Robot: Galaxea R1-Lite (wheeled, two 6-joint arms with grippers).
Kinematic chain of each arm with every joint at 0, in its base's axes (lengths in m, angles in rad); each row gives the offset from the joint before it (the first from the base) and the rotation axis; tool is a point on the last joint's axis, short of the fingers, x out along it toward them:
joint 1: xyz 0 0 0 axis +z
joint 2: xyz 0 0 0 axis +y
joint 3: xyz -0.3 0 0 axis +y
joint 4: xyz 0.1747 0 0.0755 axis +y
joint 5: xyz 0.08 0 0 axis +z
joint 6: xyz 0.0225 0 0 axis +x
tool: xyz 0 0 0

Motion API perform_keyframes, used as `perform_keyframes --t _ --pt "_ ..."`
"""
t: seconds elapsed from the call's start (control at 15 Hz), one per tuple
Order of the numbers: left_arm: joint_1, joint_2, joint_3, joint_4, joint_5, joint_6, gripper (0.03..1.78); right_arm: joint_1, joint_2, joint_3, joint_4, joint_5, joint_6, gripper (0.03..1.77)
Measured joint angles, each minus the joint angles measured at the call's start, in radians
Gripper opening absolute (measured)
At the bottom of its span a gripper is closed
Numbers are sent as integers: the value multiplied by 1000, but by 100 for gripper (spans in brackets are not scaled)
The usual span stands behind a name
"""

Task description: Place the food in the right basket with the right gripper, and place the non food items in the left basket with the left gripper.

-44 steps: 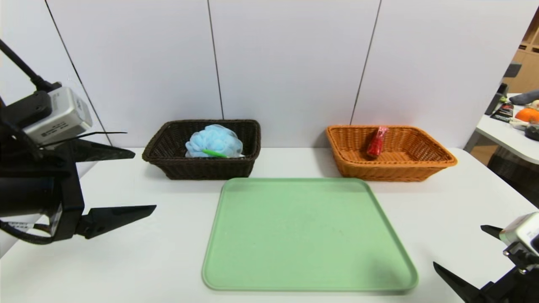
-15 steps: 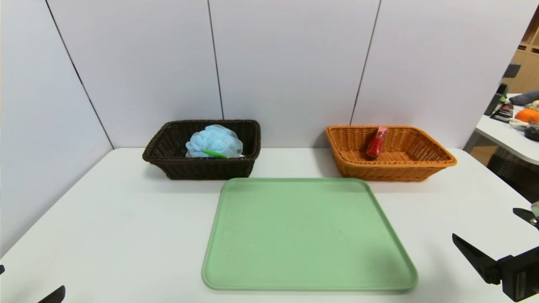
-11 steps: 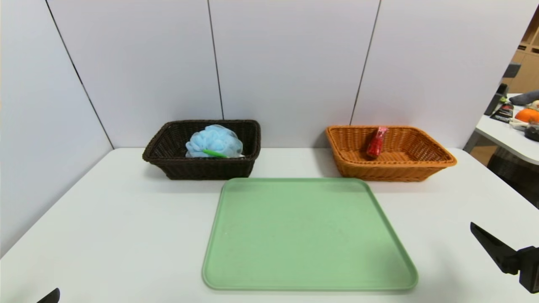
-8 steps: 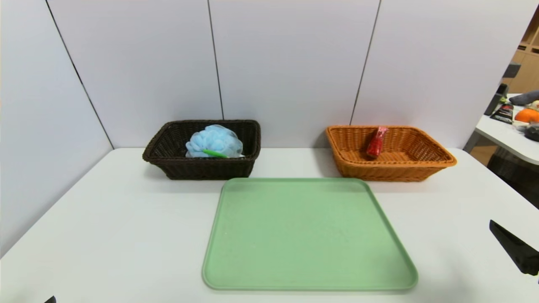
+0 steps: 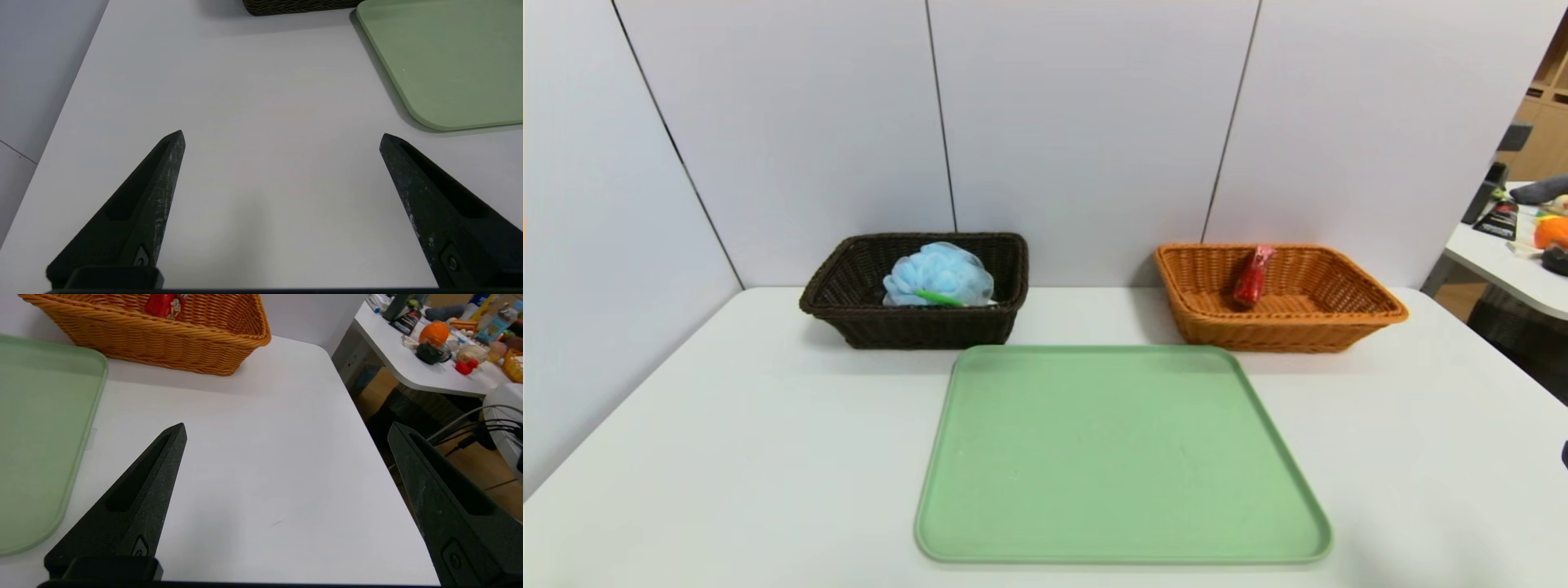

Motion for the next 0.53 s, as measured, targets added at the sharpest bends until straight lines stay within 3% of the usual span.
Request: perform_keyframes --t 0.4,0.53 --pt "0 -27 9 -3 -28 -9 169 -64 -170 17 142 1 -1 170" --pt "-6 -29 7 2 -97 -10 169 -72 -234 19 215 2 -11 170"
